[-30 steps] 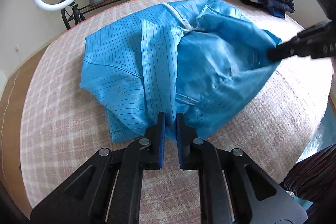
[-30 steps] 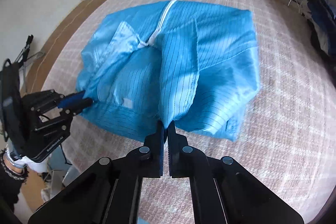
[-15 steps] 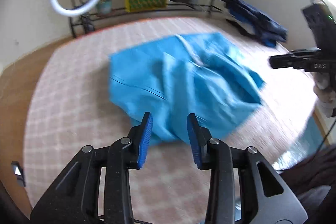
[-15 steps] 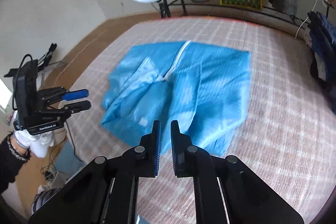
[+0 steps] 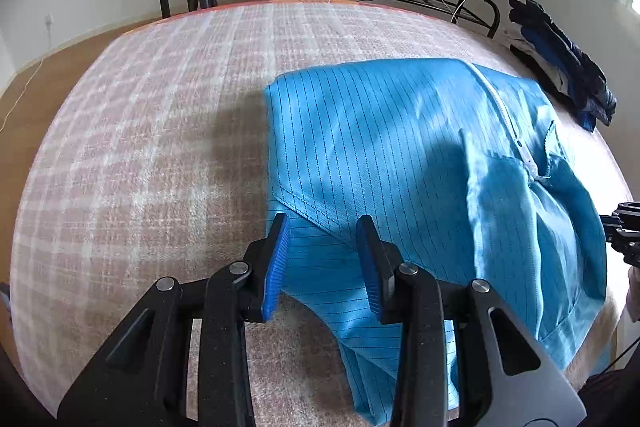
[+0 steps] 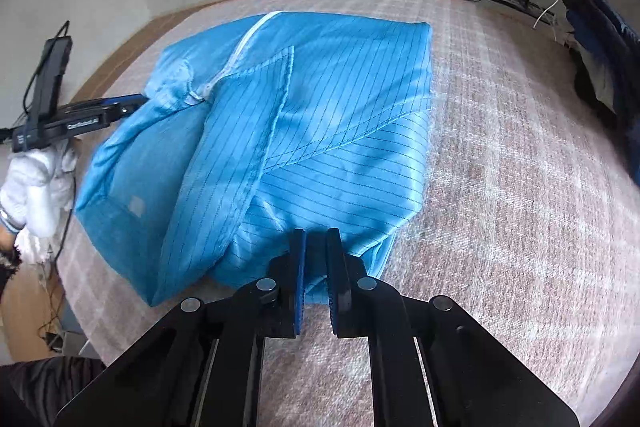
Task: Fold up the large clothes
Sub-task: 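Grasp the folded blue coat edge with the left gripper while the right gripper grasps it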
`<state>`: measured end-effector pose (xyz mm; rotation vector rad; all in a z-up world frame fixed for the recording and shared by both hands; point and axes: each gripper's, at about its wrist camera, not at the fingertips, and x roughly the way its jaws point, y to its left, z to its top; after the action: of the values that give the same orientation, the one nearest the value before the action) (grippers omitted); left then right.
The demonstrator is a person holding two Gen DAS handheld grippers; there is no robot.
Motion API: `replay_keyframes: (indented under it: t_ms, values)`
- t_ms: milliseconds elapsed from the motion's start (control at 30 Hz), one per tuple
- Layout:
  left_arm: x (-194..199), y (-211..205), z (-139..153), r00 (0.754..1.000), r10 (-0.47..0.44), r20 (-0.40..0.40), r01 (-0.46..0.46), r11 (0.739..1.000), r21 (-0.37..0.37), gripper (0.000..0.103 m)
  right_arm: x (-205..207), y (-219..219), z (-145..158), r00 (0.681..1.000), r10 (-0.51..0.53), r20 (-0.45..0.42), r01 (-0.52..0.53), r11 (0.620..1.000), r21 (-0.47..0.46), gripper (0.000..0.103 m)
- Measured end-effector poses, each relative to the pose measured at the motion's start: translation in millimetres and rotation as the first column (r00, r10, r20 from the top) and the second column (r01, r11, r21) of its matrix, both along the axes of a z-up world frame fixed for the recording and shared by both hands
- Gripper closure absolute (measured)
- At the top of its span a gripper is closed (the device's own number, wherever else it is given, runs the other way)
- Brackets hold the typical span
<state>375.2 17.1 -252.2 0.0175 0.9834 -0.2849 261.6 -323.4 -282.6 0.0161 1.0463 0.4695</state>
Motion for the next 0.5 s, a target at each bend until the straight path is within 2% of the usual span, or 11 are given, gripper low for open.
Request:
replay_keyframes:
  t_ms: [33,100,133,167,233,300,367,500]
  values:
    - [-1.1,1.5,5.8,1.0,-0.004,0.015,0.003,1.0,0.011,0.068,0.5,-3.8,6.1,1.0,0.023,-0.014,-0.023,0.999,0.031,0.095]
    - [0.4,5.7,20.7,0.999,-0.015,0.048,0.014,1.0,0.011,0.068,0.8,-15.3,22.0,0.999,0.049,0.015,-0.05,0.996,0.077,0.094]
    - [3.8,8.2,29.9,0.998,-0.012,0.064,0.011,1.0,0.008,0.068,4.1,-23.6,30.6,0.998,0.051,0.042,-0.055,0.992,0.11,0.084]
    - [8.0,10.7,38.5,0.997,-0.008,0.076,0.009,1.0,-0.008,0.068,9.4,-32.5,39.3,0.997,0.039,0.068,-0.048,0.989,0.14,0.064]
    - [19.5,11.6,52.9,0.996,-0.008,0.085,0.013,0.999,-0.048,0.068,28.6,-49.4,52.4,0.991,-0.024,0.129,0.0,0.984,0.18,0.052]
    - [31.6,6.3,63.2,0.995,-0.016,0.097,0.022,0.998,-0.062,0.068,57.3,-64.4,55.5,0.989,-0.071,0.13,0.039,0.971,0.236,0.052]
    - [41.1,-6.4,68.6,0.993,-0.05,0.103,0.058,0.996,-0.071,0.068,85.9,-76.6,47.8,0.99,-0.117,0.081,0.088,0.949,0.302,0.052]
    - [52.4,-41.3,63.2,0.984,-0.138,0.114,0.141,0.99,-0.019,0.068,136.4,-90.3,15.1,0.988,-0.138,-0.07,0.154,0.867,0.473,0.052]
